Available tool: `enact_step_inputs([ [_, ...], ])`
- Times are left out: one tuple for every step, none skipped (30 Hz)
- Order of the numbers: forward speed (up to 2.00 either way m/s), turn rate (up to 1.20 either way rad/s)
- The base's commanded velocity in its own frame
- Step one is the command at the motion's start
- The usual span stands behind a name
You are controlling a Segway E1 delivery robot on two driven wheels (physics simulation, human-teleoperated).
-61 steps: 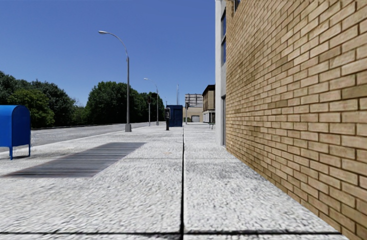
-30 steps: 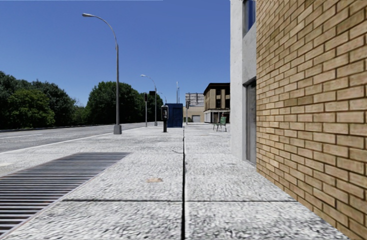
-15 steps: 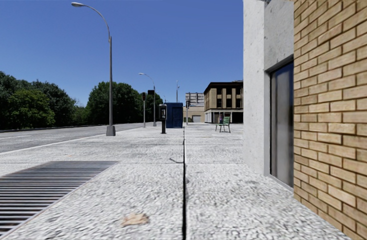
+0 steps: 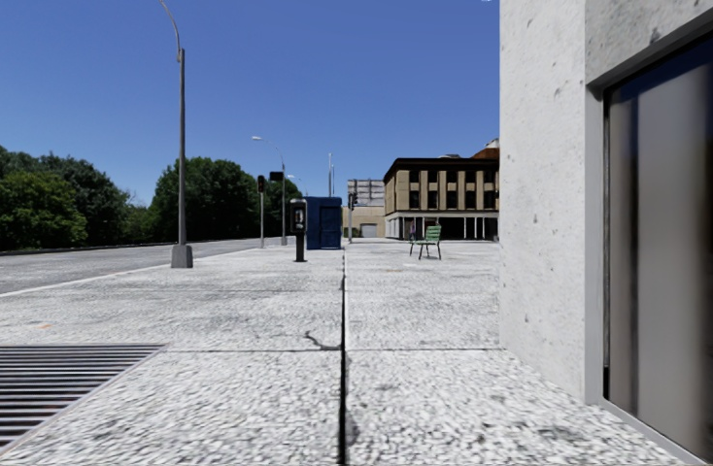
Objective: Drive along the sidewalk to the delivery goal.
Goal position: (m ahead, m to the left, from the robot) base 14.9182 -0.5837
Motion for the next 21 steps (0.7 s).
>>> enact_step_inputs([
  [2.00, -0.31],
  [2.00, -0.31],
  [2.00, -0.31],
  [2.00, -0.31],
  [2.00, -0.31],
  [2.00, -0.31],
  [2.00, -0.31],
  [2.00, -0.31],
  [2.00, -0.10],
  [2.00, 0.00],
  [2.00, 0.00],
  [2.00, 0.00],
  [2.00, 0.00],
  [2.00, 0.00],
  [2.00, 0.00],
  [2.00, 0.00],
  [2.00, 0.00],
  [2.00, 0.00],
  [2.00, 0.00],
  [2.00, 0.00],
  [2.00, 0.00],
])
